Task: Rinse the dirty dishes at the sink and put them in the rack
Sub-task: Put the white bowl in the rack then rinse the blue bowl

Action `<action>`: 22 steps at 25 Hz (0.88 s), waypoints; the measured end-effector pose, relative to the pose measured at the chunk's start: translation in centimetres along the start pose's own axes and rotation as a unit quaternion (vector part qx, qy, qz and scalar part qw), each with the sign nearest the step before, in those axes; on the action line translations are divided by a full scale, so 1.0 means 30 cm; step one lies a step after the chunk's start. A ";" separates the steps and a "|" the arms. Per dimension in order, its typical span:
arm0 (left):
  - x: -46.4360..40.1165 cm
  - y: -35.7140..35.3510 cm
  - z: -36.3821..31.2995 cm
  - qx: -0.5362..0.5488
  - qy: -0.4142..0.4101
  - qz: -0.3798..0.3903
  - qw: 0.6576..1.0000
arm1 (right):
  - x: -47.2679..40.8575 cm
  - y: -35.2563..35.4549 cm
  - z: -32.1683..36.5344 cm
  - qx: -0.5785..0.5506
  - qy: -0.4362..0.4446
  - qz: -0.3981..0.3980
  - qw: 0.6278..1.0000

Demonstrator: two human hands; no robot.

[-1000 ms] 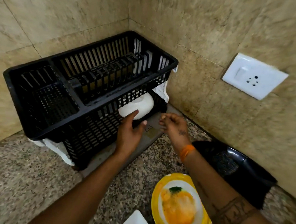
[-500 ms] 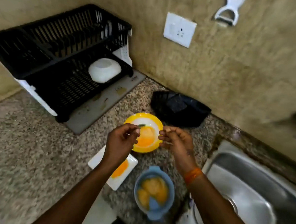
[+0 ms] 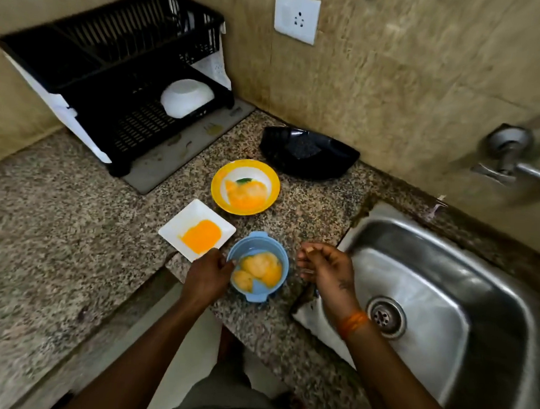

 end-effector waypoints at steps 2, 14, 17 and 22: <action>0.004 -0.013 0.017 0.037 0.012 0.011 0.999 | 0.027 0.022 -0.005 -0.007 -0.011 0.001 1.000; 0.045 -0.066 -0.196 0.252 0.053 0.055 0.965 | 0.069 0.256 0.032 -0.080 -0.036 -0.065 0.994; 0.071 -0.167 -0.317 0.331 0.098 0.115 0.931 | 0.046 0.359 0.069 -0.065 -0.022 -0.094 0.993; 0.136 -0.388 -0.603 0.429 0.149 0.251 0.855 | -0.045 0.602 0.184 -0.076 0.027 -0.182 0.980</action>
Point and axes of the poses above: each hand's wrist, its own x-axis away from the middle knuckle, its own y-axis out of the back of the hand, z = x × y, the point moved 8 cm from there along -x, towards the middle knuckle, and after that the axes turned 13 degrees about -z, right-handed, at the moved point
